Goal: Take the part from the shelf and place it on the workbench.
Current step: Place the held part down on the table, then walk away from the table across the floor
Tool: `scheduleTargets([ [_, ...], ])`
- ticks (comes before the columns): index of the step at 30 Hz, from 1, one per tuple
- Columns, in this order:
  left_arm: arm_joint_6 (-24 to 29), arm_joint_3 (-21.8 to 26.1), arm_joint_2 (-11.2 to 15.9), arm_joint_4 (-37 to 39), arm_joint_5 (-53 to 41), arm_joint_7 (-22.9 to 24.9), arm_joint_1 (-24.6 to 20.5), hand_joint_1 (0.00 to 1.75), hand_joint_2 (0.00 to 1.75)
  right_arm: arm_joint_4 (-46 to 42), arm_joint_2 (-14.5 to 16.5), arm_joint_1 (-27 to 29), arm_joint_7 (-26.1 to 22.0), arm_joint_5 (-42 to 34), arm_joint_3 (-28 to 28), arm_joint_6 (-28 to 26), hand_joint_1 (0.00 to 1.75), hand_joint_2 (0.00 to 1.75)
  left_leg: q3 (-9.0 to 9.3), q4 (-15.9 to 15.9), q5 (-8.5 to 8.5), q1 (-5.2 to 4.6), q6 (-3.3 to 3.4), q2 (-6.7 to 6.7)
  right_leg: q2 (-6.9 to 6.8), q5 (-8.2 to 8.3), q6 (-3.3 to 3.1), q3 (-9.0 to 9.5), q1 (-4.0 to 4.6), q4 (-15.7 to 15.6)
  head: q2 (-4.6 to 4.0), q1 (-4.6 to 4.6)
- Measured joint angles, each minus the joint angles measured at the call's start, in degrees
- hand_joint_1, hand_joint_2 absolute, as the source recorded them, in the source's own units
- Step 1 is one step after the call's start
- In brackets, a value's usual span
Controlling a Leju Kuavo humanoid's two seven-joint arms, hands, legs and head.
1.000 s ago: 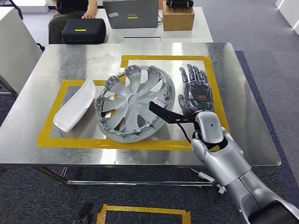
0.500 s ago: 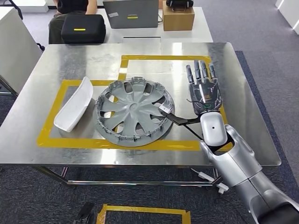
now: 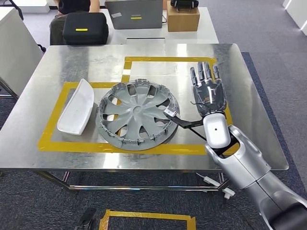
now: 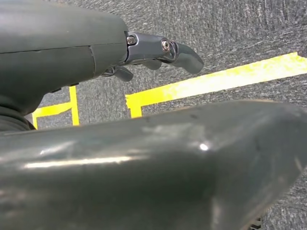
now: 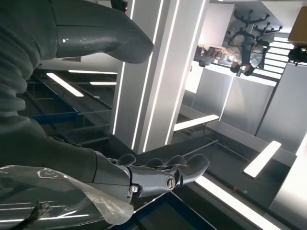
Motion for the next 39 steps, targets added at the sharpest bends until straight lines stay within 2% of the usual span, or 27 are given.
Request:
scheduleTargets([
  [6, -0.38, 0.3, -0.02, 0.0, 0.15, -0.42, 0.0, 0.0, 0.0, -0.01, -0.27, -0.03, 0.44, 0.01, 1.44, -1.4, 0.0, 1.75, -0.01, 0.04, -0.02, -0.01, 0.02, 0.0, 0.0, 0.0, 0.01, 0.0, -0.02, -0.02, 0.0, -0.01],
  [18, 0.03, 0.67, 0.0, 0.0, 0.16, -0.33, 0.03, 0.0, 0.0, -0.46, -0.44, 0.55, 0.98, 0.0, 2.32, -3.22, 0.0, 1.75, -0.25, 0.61, -0.34, -0.12, 0.5, 0.0, -0.02, 0.08, 0.21, 0.02, -0.15, -0.05, 0.0, -0.02],
  [20, 0.06, 0.73, 0.0, 0.0, 0.15, -0.32, 0.04, 0.0, 0.0, -0.48, -0.44, 0.62, 0.96, 0.0, 2.33, -3.28, 0.0, 1.75, -0.32, 0.73, -0.32, -0.17, 0.65, 0.0, -0.02, 0.19, 0.4, 0.03, -0.21, -0.08, 0.0, -0.03],
  [21, 0.11, 0.76, -0.03, 0.0, 0.15, -0.3, 0.01, 0.0, 0.0, -0.56, -0.46, 0.68, 0.9, 0.0, 2.28, -3.39, 0.0, 1.75, -0.18, 0.2, 0.1, -0.07, 1.0, 0.13, -0.01, -0.09, 0.7, -0.16, -0.21, 0.01, 0.0, -0.01],
  [22, 0.17, 0.78, -0.06, 0.0, 0.15, -0.26, -0.03, 0.0, 0.0, -0.64, -0.49, 0.79, 0.8, 0.01, 2.22, -3.55, 0.0, 1.75, -0.13, -0.41, 0.62, 0.05, 1.41, 0.3, 0.01, -1.74, 1.07, -1.3, -0.24, 2.55, 0.0, 0.05],
  [24, 0.31, 0.8, -0.15, 0.0, 0.1, -0.18, -0.1, 0.0, 0.0, -0.78, -0.54, 1.37, 0.6, 0.01, 2.08, -3.99, 0.0, 1.75, -0.08, -1.66, 1.67, 0.35, 2.05, 0.71, 0.04, -5.96, 1.9, -4.72, -0.37, 10.55, 0.0, 0.18],
  [25, 0.35, 0.81, -0.19, 0.0, 0.07, -0.14, -0.1, 0.0, 0.0, -0.78, -0.56, 1.73, 0.54, 0.01, 2.07, -4.17, 0.0, 1.75, -0.27, -1.65, 1.81, 0.41, 2.05, 0.77, 0.04, -7.27, 2.17, -5.98, -0.54, 14.11, 0.0, 0.22],
  [26, 0.38, 0.82, -0.22, 0.0, 0.03, -0.09, -0.09, 0.0, 0.0, -0.77, -0.56, 2.04, 0.54, 0.01, 2.07, -4.34, 0.0, 1.75, -0.41, -1.54, 1.88, 0.51, 1.94, 0.8, -0.01, -6.61, 2.43, -5.69, -0.73, 14.14, 0.0, 0.23],
  [27, 0.44, 0.83, -0.27, 0.0, 0.0, -0.04, -0.1, 0.0, 0.0, -0.77, -0.57, 2.21, 0.54, 0.01, 2.05, -4.49, 0.0, 1.75, -0.56, -1.35, 1.91, 0.68, 1.74, 0.8, -0.13, -4.84, 2.66, -4.03, -0.95, 11.32, 0.0, 0.23],
  [29, 0.56, 0.84, -0.29, -0.01, -0.02, 0.02, -0.11, 0.0, 0.0, -0.78, -0.57, 2.29, 0.56, 0.02, 1.97, -4.79, 0.0, 1.75, -1.06, -0.67, 1.87, 0.89, 1.01, 0.79, -0.43, -2.06, 3.04, 0.36, -1.15, 3.51, 0.0, 0.34],
  [30, 0.63, 0.84, -0.28, -0.02, -0.03, 0.03, -0.12, 0.0, 0.0, -0.81, -0.56, 2.31, 0.57, 0.02, 1.94, -4.95, 0.0, 1.75, -1.31, -0.31, 1.88, 0.88, 0.55, 0.78, -0.46, -1.42, 2.88, 1.83, -1.12, 0.95, 0.0, 0.36],
  [31, 0.68, 0.84, -0.25, -0.02, -0.04, 0.03, -0.12, 0.0, 0.0, -0.84, -0.56, 2.38, 0.59, 0.02, 1.91, -5.08, 0.0, 1.75, -1.54, 0.0, 1.98, 0.81, 0.11, 0.78, -0.38, -1.46, 2.58, 2.39, -1.0, -0.08, 0.0, 0.38],
  [33, 0.77, 0.85, -0.23, -0.02, -0.04, 0.04, -0.1, 0.0, 0.0, -0.9, -0.55, 2.67, 0.61, 0.02, 1.92, -5.3, 0.0, 1.75, -1.78, 0.2, 2.36, 0.83, -0.57, 0.8, -0.06, -1.26, 1.53, 2.01, -0.84, 0.15, 0.0, 0.3],
  [35, 0.81, 0.86, -0.22, -0.02, -0.03, 0.04, -0.09, 0.0, 0.0, -0.91, -0.55, 2.88, 0.61, 0.02, 1.92, -5.44, 0.0, 1.75, -2.27, 1.05, 1.29, 1.01, -1.04, 0.58, 0.04, -0.81, 0.48, 1.46, -0.85, 0.19, 0.0, 0.16],
  [37, 0.83, 0.86, -0.22, -0.02, -0.03, 0.04, -0.08, 0.0, 0.0, -0.92, -0.55, 2.98, 0.61, 0.02, 1.92, -5.6, 0.0, 1.75, -4.08, 6.33, -3.08, 1.07, -1.22, 0.06, 0.07, -0.12, -0.62, 0.7, -0.73, 0.12, 0.0, -0.16],
  [39, 0.85, 0.87, -0.22, -0.02, -0.02, 0.04, -0.05, 0.0, 0.0, -0.92, -0.55, 3.23, 0.6, 0.02, 1.92, -5.7, 0.0, 1.75, -6.33, 14.2, -7.68, 1.01, -1.14, -0.23, 0.12, 0.61, -1.32, -0.28, -0.26, 0.14, 0.0, -0.38],
])
